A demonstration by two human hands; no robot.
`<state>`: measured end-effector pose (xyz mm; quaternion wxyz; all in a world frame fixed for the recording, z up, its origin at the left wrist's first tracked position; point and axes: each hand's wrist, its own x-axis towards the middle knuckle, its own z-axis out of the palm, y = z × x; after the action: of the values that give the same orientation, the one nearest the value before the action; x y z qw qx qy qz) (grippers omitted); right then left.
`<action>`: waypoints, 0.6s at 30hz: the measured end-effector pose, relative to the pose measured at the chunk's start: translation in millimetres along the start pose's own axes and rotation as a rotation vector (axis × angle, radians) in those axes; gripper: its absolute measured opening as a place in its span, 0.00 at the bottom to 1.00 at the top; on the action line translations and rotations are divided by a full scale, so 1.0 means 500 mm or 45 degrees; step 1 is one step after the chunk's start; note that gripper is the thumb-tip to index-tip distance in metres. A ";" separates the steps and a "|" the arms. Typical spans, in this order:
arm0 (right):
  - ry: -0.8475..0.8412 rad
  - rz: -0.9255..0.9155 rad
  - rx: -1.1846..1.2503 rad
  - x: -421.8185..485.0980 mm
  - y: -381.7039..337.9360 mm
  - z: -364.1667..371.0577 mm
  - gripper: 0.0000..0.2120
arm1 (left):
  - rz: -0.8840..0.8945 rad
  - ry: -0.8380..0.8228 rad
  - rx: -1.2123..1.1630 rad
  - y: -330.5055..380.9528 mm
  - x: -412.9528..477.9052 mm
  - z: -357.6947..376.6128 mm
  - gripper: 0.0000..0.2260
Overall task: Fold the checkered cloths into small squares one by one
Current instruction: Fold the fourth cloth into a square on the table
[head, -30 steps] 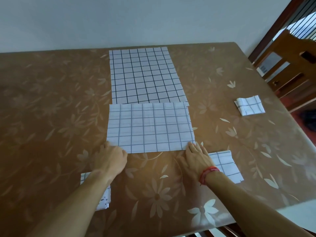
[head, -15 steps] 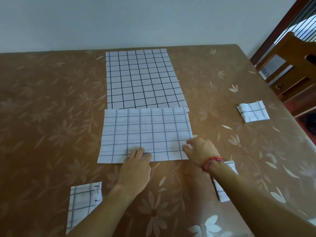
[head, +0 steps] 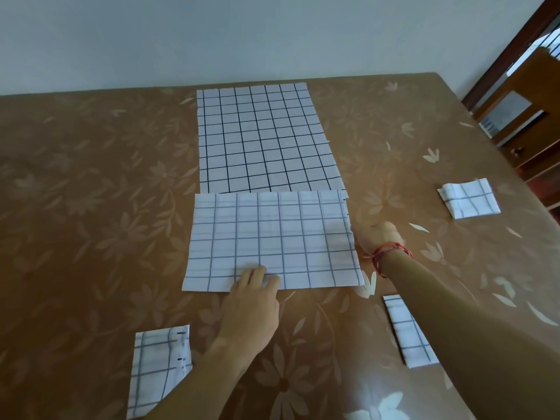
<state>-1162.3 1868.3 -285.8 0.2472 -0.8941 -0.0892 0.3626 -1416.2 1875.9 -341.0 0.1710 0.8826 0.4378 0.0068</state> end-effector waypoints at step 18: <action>-0.037 -0.353 -0.160 0.047 -0.036 0.029 0.10 | 0.024 0.037 -0.038 -0.002 -0.007 -0.005 0.17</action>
<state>-1155.3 1897.3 -299.7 0.2371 -0.8816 -0.2380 0.3315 -1419.5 1874.6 -338.4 0.1775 0.8839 0.4318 0.0276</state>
